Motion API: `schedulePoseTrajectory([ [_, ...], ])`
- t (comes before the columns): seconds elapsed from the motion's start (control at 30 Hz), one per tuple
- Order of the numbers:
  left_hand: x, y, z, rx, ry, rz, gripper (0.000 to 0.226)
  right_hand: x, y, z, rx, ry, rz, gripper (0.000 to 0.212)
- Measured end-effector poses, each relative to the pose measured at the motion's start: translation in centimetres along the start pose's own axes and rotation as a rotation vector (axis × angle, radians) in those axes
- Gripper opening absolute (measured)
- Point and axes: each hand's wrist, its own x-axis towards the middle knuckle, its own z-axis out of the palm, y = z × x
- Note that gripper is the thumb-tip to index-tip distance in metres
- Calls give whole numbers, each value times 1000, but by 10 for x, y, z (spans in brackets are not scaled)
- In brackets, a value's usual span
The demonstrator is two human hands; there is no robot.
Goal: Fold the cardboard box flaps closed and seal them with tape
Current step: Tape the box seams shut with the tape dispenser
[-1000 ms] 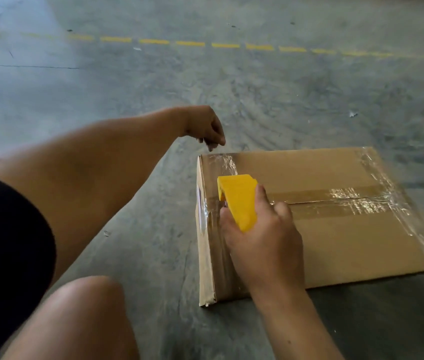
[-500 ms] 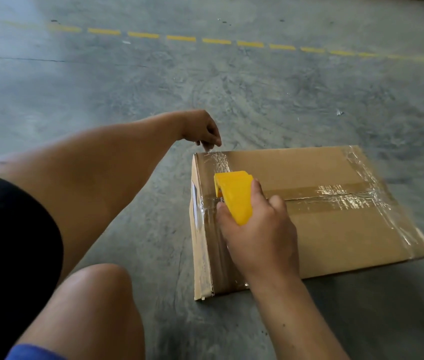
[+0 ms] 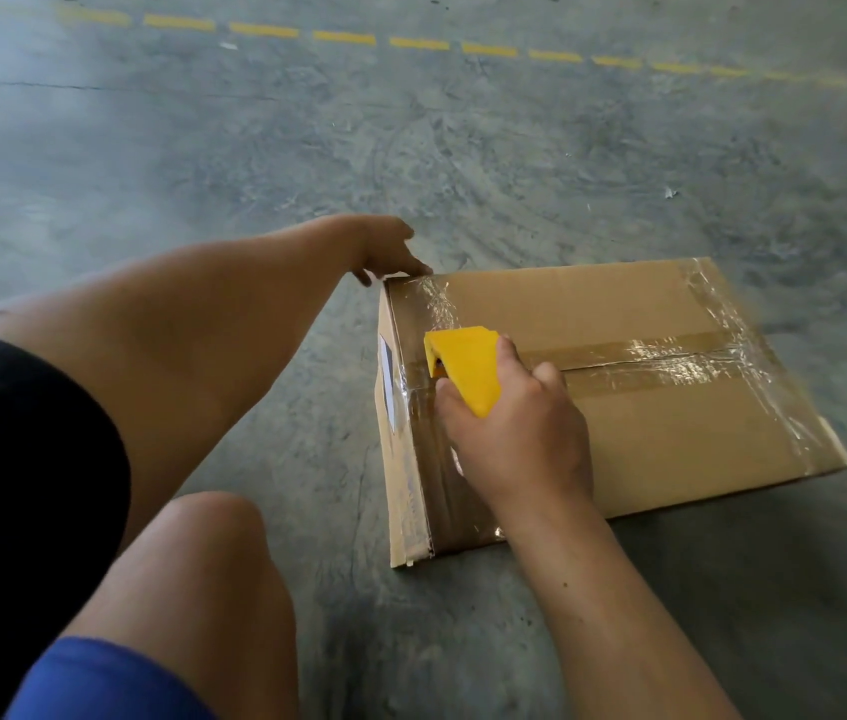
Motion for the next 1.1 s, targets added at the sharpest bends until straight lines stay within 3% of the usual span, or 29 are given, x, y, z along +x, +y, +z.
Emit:
schedulePoseTrajectory([
  [0.07, -12, 6, -1, 157, 187, 116, 51, -1, -1, 0, -2, -3, 11, 77],
  [0.13, -23, 14, 12, 132, 280, 216, 42, -2, -2, 0, -8, 2, 20, 77],
  [0.27, -37, 18, 54, 241, 145, 272, 57, -2, -2, 0, -2, -5, 35, 78],
  [0.67, -38, 19, 54, 360, 162, 267, 63, -41, 16, -6, -21, 6, 30, 80],
  [0.9, -45, 25, 60, 418, 143, 218, 97, -39, 25, -3, -4, 24, 19, 78],
  [1.1, -51, 29, 58, 483, 156, 211, 93, -66, 30, -14, 8, -11, -46, 80],
])
